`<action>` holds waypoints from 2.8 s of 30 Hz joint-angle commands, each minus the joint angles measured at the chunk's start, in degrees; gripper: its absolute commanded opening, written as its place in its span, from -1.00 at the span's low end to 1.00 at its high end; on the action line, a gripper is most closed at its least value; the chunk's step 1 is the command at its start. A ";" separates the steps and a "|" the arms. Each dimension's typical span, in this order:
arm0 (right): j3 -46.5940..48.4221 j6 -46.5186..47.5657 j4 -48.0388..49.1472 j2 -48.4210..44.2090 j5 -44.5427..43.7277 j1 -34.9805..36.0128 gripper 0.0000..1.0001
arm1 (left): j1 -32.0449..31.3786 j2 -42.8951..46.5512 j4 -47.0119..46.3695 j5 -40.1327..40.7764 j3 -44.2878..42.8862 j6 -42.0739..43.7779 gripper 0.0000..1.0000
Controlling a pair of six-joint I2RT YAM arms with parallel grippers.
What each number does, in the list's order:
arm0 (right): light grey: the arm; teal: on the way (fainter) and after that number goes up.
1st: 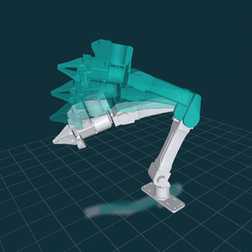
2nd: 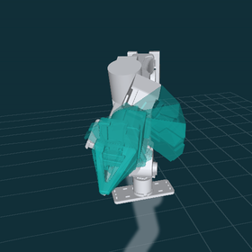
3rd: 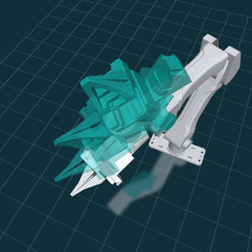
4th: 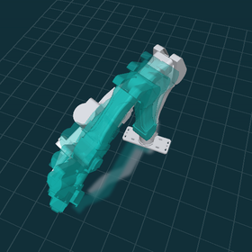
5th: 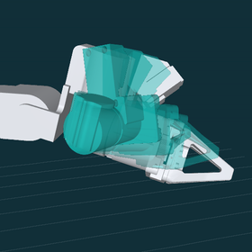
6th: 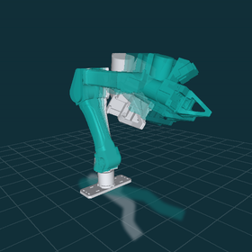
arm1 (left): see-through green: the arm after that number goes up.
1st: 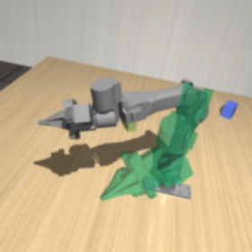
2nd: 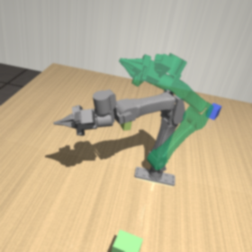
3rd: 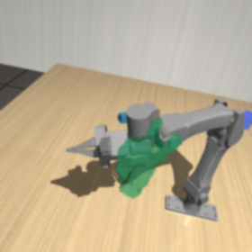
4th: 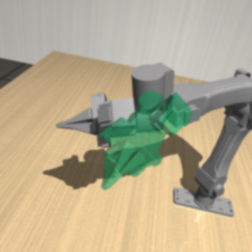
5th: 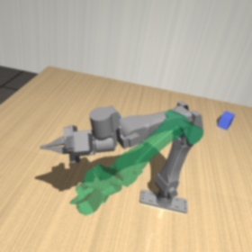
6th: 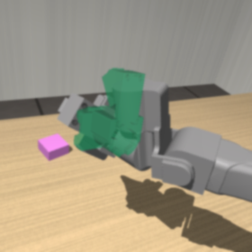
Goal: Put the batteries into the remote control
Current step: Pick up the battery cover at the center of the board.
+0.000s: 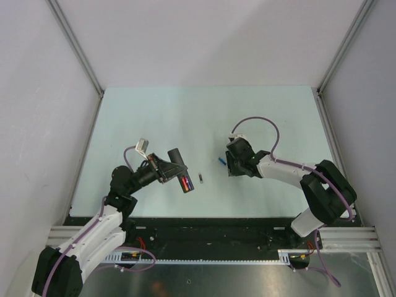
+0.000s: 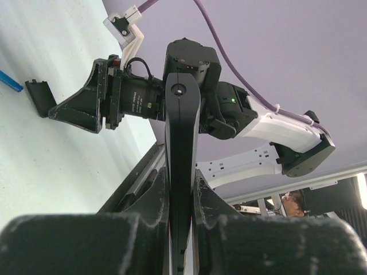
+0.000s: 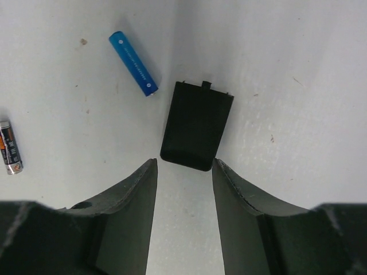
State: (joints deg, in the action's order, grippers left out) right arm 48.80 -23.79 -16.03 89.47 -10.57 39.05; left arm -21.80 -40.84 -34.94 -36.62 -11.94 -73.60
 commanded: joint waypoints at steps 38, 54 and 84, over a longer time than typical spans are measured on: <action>2.97 -0.56 -0.84 0.80 -1.83 -1.25 -0.86 | -0.35 0.67 -1.80 -0.38 0.61 0.92 -0.99; -14.59 -9.42 31.64 -13.88 39.11 -11.62 -1.00 | -0.35 0.59 -1.80 -0.03 0.52 1.18 -1.00; -29.90 -31.52 75.03 3.61 58.30 -27.71 -1.00 | -0.35 0.59 -1.80 1.11 0.87 1.27 -1.00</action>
State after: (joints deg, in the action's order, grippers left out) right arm 17.93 -61.80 67.20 94.43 48.90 12.51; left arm -21.85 -40.84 -34.96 -36.16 -11.46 -73.06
